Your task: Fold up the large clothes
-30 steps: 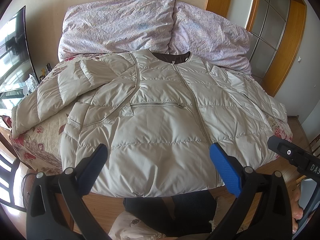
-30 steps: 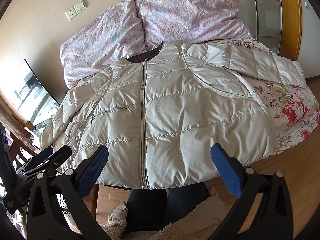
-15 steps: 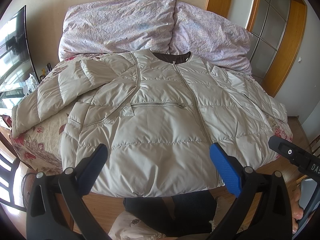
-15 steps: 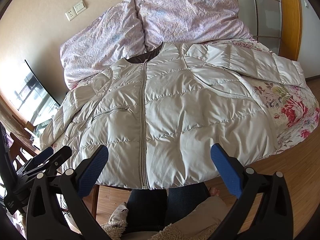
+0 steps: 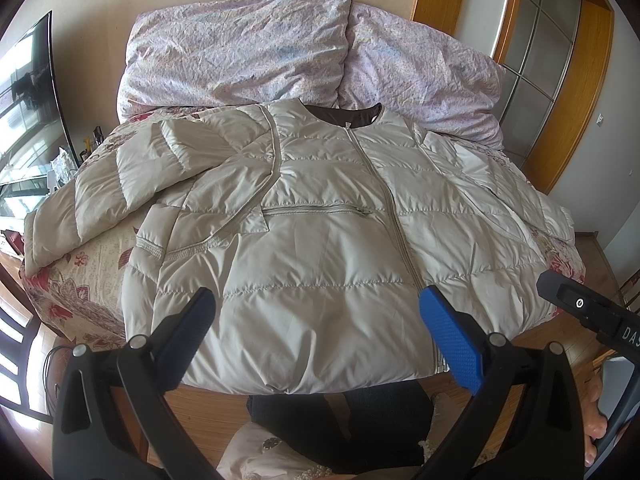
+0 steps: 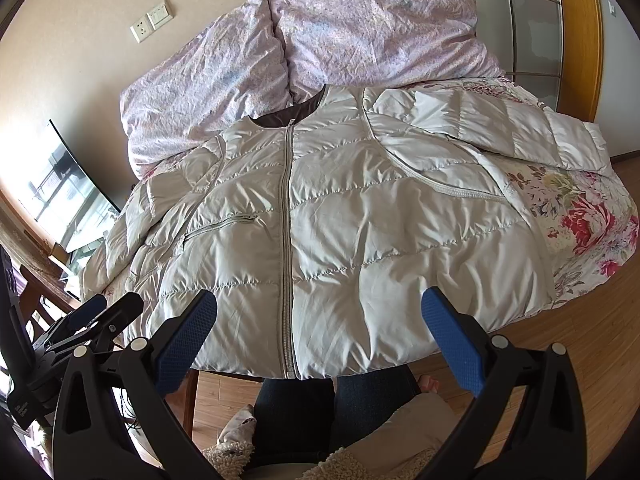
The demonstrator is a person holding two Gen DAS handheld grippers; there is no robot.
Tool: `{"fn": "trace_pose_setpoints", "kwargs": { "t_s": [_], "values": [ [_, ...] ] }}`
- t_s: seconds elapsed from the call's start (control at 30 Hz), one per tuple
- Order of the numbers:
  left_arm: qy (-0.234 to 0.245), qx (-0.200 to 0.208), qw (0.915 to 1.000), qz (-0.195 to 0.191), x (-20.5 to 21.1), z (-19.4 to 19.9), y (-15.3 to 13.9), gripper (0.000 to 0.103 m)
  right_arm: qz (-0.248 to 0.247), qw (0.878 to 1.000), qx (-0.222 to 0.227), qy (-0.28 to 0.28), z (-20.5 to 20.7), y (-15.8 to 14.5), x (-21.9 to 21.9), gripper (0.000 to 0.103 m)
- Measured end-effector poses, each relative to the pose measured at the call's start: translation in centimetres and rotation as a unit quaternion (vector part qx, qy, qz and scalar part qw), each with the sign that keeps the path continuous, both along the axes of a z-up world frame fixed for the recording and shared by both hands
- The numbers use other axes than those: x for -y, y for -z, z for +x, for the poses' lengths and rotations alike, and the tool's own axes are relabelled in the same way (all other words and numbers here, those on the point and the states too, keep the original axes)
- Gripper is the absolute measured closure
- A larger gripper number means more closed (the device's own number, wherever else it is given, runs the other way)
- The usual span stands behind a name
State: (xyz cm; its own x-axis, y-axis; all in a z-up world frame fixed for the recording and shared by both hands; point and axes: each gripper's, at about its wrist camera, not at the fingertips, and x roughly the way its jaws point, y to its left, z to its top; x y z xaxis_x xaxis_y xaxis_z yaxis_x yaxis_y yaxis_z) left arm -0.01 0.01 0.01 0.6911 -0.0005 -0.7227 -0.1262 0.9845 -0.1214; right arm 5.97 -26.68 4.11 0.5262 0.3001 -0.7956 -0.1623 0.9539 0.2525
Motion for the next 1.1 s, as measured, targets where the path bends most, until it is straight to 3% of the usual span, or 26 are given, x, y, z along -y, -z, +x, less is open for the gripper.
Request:
{"fn": "trace_pose_setpoints", "kwargs": {
  "t_s": [1.1],
  "values": [
    [0.001, -0.002, 1.0000, 0.000, 0.06, 0.02, 0.02, 0.002, 0.000, 1.000, -0.001, 0.005, 0.64, 0.42, -0.08, 0.001]
  ]
}}
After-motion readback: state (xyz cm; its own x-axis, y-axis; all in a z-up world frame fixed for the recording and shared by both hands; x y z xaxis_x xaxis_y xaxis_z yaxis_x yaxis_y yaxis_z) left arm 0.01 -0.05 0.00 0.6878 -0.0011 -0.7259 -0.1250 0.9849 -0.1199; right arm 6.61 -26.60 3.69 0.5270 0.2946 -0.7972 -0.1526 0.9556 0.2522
